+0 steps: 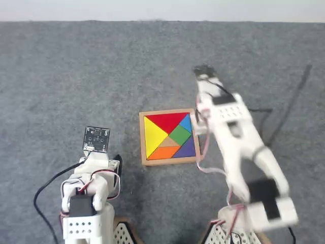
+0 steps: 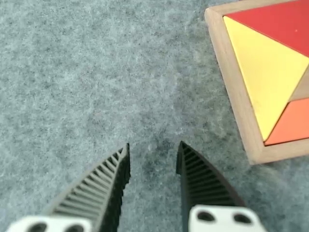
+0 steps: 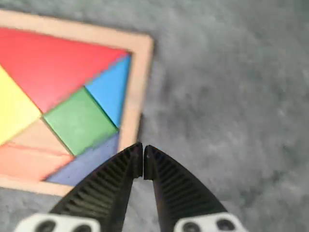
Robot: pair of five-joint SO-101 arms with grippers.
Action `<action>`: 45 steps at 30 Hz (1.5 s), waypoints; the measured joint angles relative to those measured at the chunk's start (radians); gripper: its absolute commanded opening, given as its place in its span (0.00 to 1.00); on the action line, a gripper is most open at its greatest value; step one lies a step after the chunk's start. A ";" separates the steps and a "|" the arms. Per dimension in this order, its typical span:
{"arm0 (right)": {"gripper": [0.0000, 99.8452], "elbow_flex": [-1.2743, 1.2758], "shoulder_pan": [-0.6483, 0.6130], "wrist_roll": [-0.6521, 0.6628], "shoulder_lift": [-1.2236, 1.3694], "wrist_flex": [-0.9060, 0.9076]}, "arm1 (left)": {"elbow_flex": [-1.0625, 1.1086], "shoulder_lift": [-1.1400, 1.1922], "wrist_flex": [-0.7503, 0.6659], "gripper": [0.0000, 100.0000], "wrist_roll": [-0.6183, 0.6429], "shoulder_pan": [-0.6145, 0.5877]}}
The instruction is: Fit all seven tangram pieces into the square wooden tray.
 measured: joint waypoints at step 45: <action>0.02 1.185 0.192 0.097 -1.754 -0.123 | 0.000 0.000 0.000 0.15 0.000 0.000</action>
